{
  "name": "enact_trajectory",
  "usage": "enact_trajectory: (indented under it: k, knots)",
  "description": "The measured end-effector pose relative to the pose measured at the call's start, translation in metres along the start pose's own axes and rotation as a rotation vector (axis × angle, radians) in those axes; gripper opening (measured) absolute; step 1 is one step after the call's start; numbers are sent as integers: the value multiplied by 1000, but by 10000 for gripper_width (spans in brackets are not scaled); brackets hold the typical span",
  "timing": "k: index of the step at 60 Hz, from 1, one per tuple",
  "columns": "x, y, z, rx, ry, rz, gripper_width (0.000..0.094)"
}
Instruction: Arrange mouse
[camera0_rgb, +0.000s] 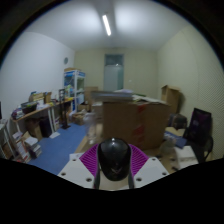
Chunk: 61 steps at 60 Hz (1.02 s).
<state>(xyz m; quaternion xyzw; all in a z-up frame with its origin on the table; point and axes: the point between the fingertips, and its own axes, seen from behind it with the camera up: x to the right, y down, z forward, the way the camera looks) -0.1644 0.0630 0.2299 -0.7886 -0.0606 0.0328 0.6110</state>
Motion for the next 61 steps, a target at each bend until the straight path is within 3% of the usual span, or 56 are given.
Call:
enact_trajectory:
  k: [6, 15, 21, 31, 35, 36, 37, 42, 43, 47, 51, 61]
  knots:
    - [77, 0, -26, -10, 78, -4, 379]
    - [140, 104, -34, -187, 130, 24, 380]
    - [139, 179, -31, -305, 99, 45, 381]
    - [113, 262, -20, -436, 11, 27, 407]
    - [111, 259, -19, -409, -1, 2, 450]
    - [112, 256, -19, -409, -2, 2, 538]
    - [113, 258, -17, -420, -5, 6, 505]
    - [112, 260, -20, -464, -11, 58, 594]
    - [111, 259, -23, -471, -13, 71, 686]
    - [110, 254, -35, -484, -17, 111, 881]
    - [111, 239, -54, -471, -20, 124, 837]
    - [117, 209, -127, -440, -2, 198, 841]
